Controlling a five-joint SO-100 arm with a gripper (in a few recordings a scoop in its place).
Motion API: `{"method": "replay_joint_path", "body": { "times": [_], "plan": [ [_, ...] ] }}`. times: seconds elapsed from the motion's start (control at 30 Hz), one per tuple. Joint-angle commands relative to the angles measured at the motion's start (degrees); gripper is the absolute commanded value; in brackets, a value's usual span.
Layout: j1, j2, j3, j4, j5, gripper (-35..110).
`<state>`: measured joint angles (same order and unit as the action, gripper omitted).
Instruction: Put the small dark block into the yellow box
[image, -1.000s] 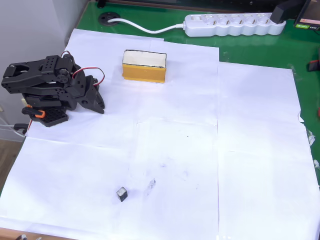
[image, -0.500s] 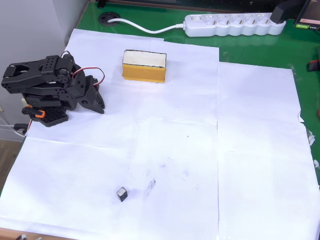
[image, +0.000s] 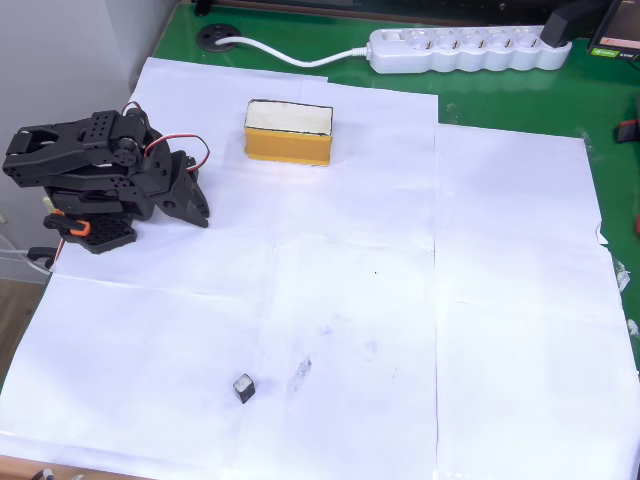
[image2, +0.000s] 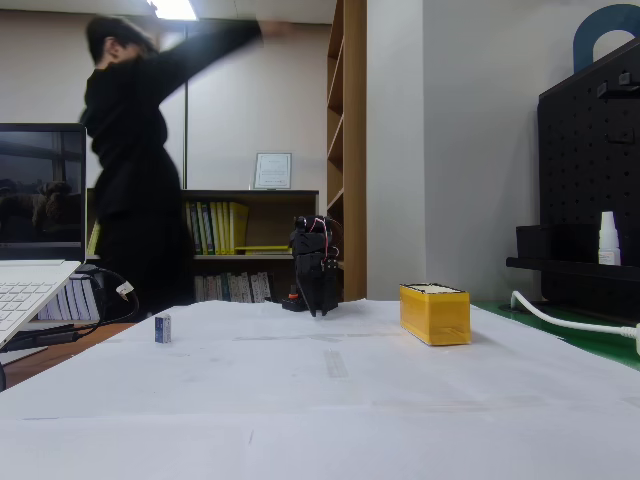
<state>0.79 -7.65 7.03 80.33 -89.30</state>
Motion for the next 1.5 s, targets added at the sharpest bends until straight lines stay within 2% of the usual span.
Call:
{"method": "replay_joint_path", "body": {
  "times": [0.0,0.27,0.57,0.7,0.87,1.17,1.33,1.47],
  "plan": [
    [1.9,6.9,11.3,-3.0,1.8,0],
    [7.3,29.6,35.6,-7.8,10.5,0],
    [14.7,55.0,69.5,11.8,10.9,1],
    [20.0,65.1,84.0,17.1,10.5,10],
    [26.3,77.9,100.5,23.6,3.0,14],
    [38.3,91.1,104.6,15.3,-8.1,14],
    [43.3,99.1,104.6,5.6,-10.3,14],
    [45.6,104.1,106.0,2.6,-11.3,14]
  ]
}}
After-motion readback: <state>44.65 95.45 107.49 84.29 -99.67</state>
